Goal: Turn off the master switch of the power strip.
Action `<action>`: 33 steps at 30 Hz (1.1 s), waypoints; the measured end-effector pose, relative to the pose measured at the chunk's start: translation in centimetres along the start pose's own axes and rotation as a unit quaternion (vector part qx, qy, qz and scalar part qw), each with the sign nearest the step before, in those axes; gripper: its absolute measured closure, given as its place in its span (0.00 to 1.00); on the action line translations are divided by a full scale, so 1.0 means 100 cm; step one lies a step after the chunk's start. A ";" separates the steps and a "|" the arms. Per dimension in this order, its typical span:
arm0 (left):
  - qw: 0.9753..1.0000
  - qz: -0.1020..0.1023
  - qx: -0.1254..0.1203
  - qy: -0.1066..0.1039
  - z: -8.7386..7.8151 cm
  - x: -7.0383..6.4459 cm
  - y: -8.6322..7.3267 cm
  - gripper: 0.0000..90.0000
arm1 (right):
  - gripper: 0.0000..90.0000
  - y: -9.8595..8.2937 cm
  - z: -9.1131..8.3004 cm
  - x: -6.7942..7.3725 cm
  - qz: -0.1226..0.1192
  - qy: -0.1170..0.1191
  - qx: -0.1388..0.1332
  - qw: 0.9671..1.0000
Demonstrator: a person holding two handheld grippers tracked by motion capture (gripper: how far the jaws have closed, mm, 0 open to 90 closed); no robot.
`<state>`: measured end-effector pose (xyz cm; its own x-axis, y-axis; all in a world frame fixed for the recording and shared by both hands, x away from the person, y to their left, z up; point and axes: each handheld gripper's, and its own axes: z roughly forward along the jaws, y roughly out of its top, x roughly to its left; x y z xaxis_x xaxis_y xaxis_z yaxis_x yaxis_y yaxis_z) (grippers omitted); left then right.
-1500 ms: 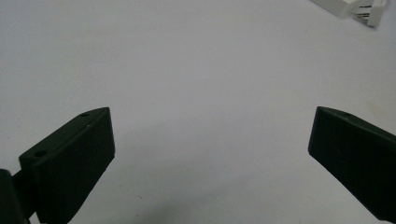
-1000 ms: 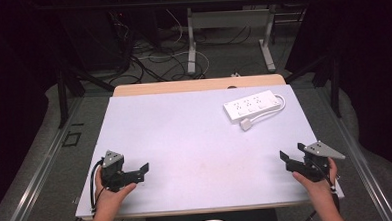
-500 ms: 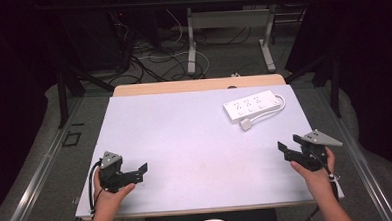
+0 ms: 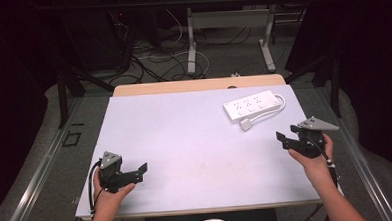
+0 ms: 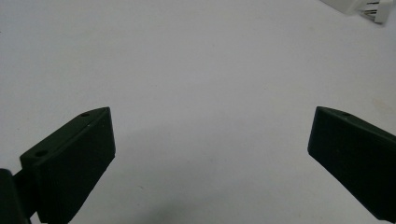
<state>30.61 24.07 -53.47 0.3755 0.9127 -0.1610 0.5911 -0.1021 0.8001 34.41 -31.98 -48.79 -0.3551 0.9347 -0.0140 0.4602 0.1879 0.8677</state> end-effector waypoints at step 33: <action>1.000 -0.008 0.003 0.009 -0.005 0.007 -0.003 0.01 | 0.46 0.066 0.047 -0.014 -0.018 -0.025 0.050 0.998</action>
<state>30.38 24.97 -53.58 0.3527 0.9214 -0.1633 0.6009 -0.0893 0.7943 41.79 -30.67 -45.39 -0.3332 0.9402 -0.0714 0.5283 0.2489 0.8117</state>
